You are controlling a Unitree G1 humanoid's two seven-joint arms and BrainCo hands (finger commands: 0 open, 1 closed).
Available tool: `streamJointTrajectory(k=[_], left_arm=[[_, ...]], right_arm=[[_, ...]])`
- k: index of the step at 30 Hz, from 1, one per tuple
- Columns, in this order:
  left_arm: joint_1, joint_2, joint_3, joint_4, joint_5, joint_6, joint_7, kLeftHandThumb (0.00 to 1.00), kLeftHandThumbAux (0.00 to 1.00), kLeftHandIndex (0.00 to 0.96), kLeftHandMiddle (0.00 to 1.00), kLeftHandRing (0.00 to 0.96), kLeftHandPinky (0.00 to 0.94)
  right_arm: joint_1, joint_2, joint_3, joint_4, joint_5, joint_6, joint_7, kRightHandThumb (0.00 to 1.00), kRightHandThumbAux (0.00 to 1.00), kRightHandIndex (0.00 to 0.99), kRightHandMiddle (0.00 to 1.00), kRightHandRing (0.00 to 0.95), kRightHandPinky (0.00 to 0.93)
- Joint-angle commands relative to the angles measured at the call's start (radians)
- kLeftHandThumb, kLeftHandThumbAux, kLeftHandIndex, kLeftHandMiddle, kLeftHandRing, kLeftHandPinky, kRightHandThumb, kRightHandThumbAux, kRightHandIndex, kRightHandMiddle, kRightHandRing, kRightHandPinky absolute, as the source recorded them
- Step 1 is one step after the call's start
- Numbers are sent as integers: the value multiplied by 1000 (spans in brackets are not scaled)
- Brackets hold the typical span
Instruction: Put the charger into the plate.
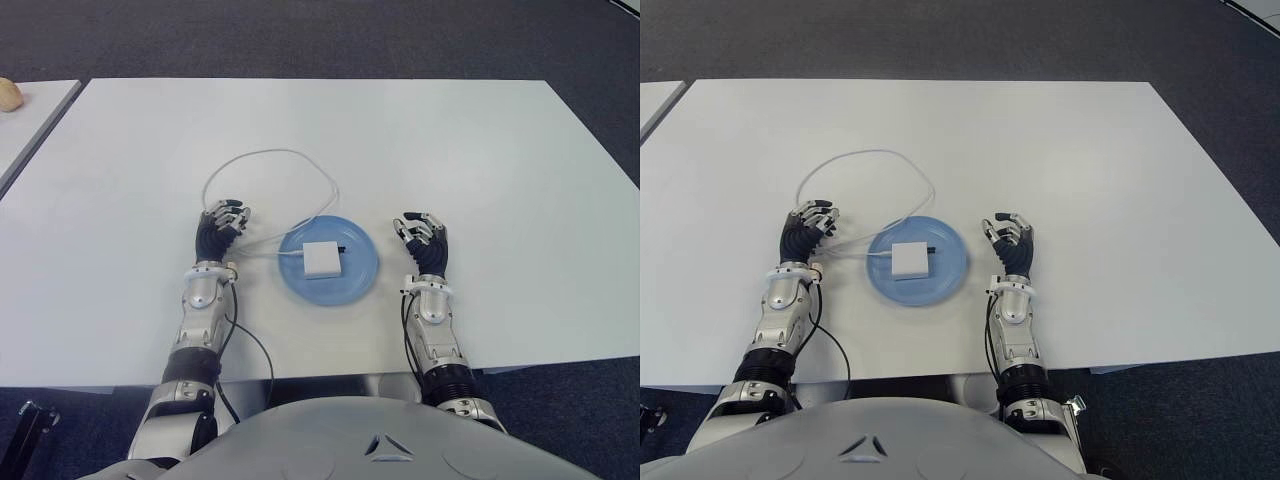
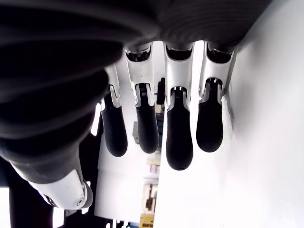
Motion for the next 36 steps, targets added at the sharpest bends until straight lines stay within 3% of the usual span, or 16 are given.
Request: streamJointTrajectory(k=[1, 9, 28, 36], left_arm=[[11, -7, 1, 36, -11, 21, -5, 834, 677, 403, 510, 618, 597], [20, -11, 2, 9, -13, 29, -2, 834, 677, 400, 513, 621, 609], [98, -34, -15, -213, 18, 113, 32, 833, 680, 401, 497, 594, 576], [132, -38, -21, -307, 42, 129, 46, 832, 681, 393, 512, 621, 625]], right_arm=[[20, 1, 3, -3, -5, 36, -3, 706, 730, 430, 577, 581, 581], [27, -4, 9, -11, -7, 39, 3, 706, 730, 430, 577, 581, 576], [42, -7, 24, -42, -8, 64, 8, 705, 731, 429, 569, 577, 567], [45, -9, 25, -44, -2, 70, 15, 705, 730, 429, 576, 580, 583]])
